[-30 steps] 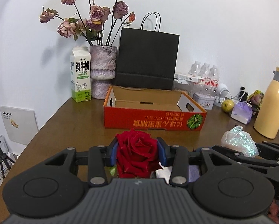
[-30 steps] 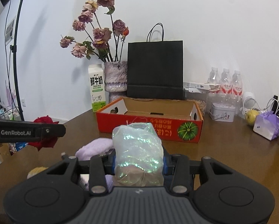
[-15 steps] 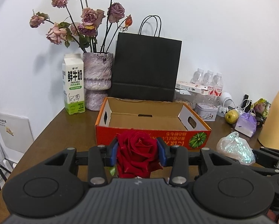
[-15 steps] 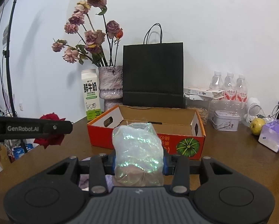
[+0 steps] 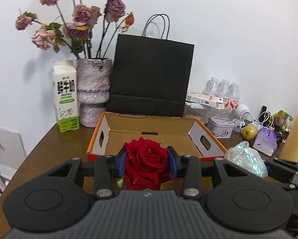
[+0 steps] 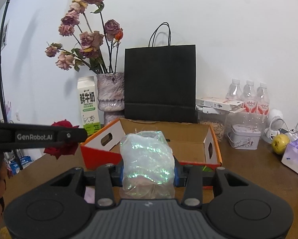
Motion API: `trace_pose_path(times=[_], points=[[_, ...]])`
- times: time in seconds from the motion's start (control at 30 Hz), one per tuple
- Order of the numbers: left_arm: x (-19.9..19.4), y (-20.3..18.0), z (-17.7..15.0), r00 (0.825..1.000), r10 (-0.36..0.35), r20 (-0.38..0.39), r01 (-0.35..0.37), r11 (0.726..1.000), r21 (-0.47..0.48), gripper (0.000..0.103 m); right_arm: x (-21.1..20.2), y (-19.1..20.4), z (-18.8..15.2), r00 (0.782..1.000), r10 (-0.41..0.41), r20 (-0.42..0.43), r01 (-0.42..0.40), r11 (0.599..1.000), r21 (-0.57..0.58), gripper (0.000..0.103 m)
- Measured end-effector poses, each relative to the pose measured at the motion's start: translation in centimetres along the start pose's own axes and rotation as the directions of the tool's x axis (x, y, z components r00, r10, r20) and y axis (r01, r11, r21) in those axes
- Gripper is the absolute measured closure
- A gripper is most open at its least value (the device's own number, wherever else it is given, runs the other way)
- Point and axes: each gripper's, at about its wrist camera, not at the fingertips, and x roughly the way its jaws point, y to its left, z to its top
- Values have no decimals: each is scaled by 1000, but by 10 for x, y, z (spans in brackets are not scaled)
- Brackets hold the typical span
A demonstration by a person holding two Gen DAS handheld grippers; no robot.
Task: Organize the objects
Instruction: 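Carry the rose and plastic bundle with both tools over the red box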
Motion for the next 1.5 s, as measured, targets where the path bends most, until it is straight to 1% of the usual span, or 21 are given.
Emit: trace_pose_path(times=[0.17,0.33,0.47,0.67,0.87,1.2,1.5], points=[[18,2,11,1000,-10,14,10,1000,2,62,19,-6,10,1000,-13,4,13,1000,-7,63],[35,3,25,1000,-4,29,4,1000,1,62,38,-11,17,1000,-20,-3,20,1000,-18,63],[49,4,33,1000,-4,27,4,1000,6,62,52,-14,24,1000,-25,-1,25,999,-25,63],[78,8,43,1000,5,-5,-5,1000,-4,62,72,-18,40,1000,-24,15,24,999,-34,63],[109,10,45,999,19,-49,-20,1000,-13,62,98,-24,51,1000,-18,-4,18,999,-32,63],[154,19,44,991,62,-122,-65,998,-23,62,140,-35,52,998,-22,-64,20,999,-30,63],[177,23,38,982,92,-163,-97,995,-23,62,167,-41,45,993,-39,-114,37,999,-19,63]])
